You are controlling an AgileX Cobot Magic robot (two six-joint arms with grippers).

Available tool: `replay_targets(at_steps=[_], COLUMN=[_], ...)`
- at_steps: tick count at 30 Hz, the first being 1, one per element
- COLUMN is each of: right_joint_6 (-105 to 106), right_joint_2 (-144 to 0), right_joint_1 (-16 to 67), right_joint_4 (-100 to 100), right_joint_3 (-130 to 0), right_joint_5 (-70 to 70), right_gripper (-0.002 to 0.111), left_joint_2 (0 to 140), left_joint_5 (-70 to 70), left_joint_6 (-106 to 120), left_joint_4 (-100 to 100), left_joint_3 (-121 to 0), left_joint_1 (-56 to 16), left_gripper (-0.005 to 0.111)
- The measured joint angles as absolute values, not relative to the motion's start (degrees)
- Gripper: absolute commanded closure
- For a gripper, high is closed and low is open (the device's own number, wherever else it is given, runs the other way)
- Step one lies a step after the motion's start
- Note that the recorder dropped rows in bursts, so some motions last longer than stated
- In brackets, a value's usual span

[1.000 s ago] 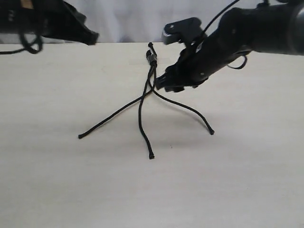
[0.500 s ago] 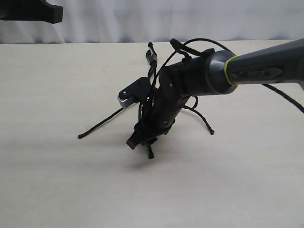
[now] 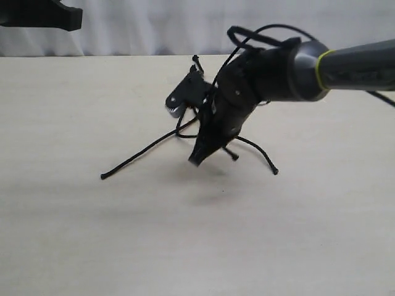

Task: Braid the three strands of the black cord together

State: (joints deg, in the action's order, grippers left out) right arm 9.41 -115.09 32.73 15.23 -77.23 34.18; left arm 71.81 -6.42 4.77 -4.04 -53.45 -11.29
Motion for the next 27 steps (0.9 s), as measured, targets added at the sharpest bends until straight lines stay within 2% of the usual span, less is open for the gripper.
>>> replay_targets(at_steps=[8,16,23,27], right_joint_6=[10.10,11.16,12.27,23.47], right_joint_2=[-119.77,-125.26,-124.73,-122.64], right_joint_1=[23.17,19.50,22.64,30.75], right_joint_4=[24.05,24.50,21.57,10.58], right_joint_3=[-77.93,-77.93,-78.66,-78.78], right_joint_5=[22.14,17.93,28.39,37.72], right_gripper=[0.104,0.104,0.104,0.104], left_joint_2=[71.81,71.81,71.81,71.81], left_joint_5=[-6.42,-6.42,-6.42,-6.42], left_joint_6=[4.77,4.77,4.77,4.77], left_joint_4=[-4.04,-4.04,-4.04,-4.04], left_joint_3=[-53.45,-53.45,-53.45,-53.45], left_joint_1=[-11.29,-11.29,-11.29,-11.29], left_gripper=[0.107,0.107,0.107,0.107])
